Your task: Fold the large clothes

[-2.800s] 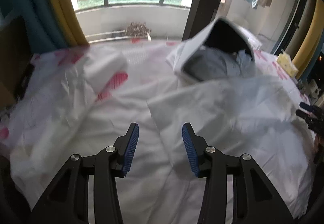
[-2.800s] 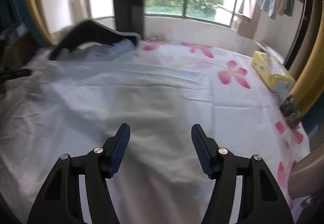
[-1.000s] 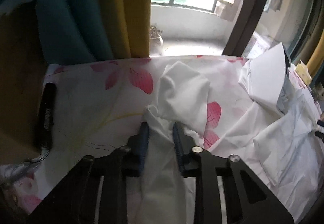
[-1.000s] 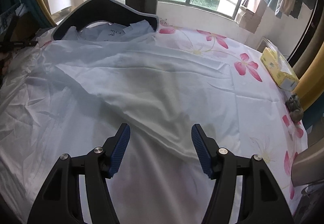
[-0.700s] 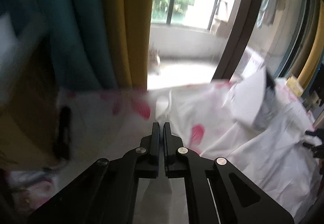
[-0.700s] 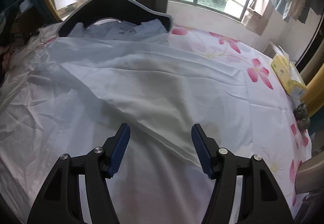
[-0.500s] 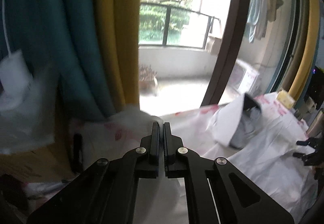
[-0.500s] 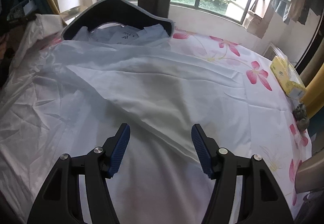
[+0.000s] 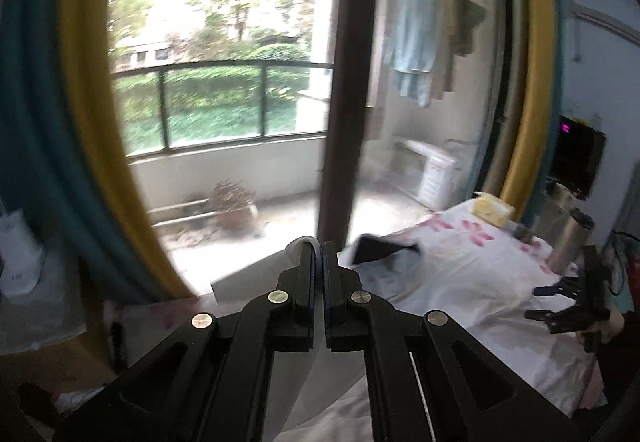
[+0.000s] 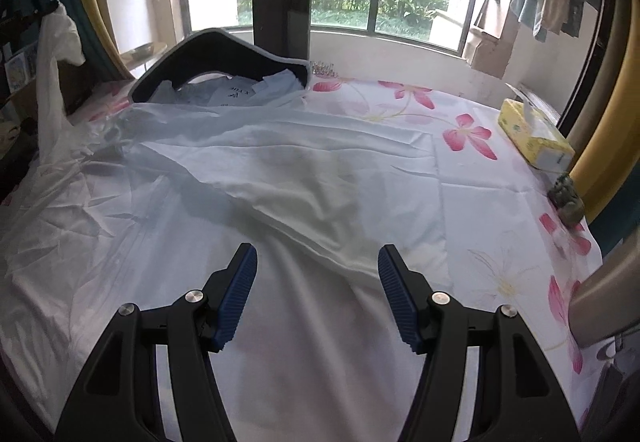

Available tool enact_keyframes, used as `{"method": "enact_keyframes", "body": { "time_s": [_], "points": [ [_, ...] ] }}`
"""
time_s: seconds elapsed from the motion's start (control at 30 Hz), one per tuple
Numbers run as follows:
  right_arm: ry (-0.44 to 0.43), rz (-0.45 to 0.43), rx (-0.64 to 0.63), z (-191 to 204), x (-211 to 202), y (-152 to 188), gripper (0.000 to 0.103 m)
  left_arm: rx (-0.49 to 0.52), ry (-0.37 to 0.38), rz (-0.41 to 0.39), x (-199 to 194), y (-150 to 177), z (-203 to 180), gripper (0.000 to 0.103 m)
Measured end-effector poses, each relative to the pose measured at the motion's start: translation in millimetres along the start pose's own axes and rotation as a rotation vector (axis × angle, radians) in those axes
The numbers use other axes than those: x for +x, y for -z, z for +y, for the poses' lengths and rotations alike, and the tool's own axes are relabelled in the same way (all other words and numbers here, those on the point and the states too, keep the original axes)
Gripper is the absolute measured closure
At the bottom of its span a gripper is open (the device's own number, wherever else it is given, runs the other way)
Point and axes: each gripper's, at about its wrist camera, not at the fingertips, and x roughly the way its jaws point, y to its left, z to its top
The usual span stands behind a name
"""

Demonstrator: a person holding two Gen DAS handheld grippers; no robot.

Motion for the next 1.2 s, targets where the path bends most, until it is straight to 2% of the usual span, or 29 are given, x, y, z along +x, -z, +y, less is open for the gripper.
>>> {"method": "enact_keyframes", "body": {
  "time_s": [0.17, 0.37, 0.8, 0.9, 0.93, 0.97, 1.03, 1.1, 1.2],
  "points": [
    [-0.005, -0.027, 0.02, -11, -12, 9, 0.04, 0.058, 0.088, 0.006, 14, -13, -53, 0.099],
    [0.0, -0.054, 0.06, -31, -26, 23, 0.04, 0.115, 0.163, 0.04, 42, -17, -97, 0.099],
    [0.029, -0.046, 0.133, -71, -39, 57, 0.04, 0.181, 0.356, 0.182, 119, 17, -177, 0.099],
    [0.032, -0.046, 0.142, -76, -40, 60, 0.04, 0.17, 0.432, 0.277, 146, 30, -193, 0.098],
    [0.032, -0.045, 0.144, -78, -40, 60, 0.04, 0.158, 0.421, 0.312, 155, 35, -196, 0.092],
    [0.034, -0.042, 0.144, -78, -40, 60, 0.04, 0.141, 0.401, 0.338, 163, 40, -197, 0.073],
    [0.033, -0.037, 0.144, -80, -37, 58, 0.04, 0.091, 0.388, 0.357, 170, 47, -191, 0.047],
    [0.03, -0.033, 0.141, -79, -35, 57, 0.04, 0.052, 0.377, 0.358, 168, 52, -182, 0.047],
    [0.012, -0.024, 0.122, -73, -27, 49, 0.04, -0.007, 0.32, 0.359, 157, 64, -155, 0.047]
  ]
}}
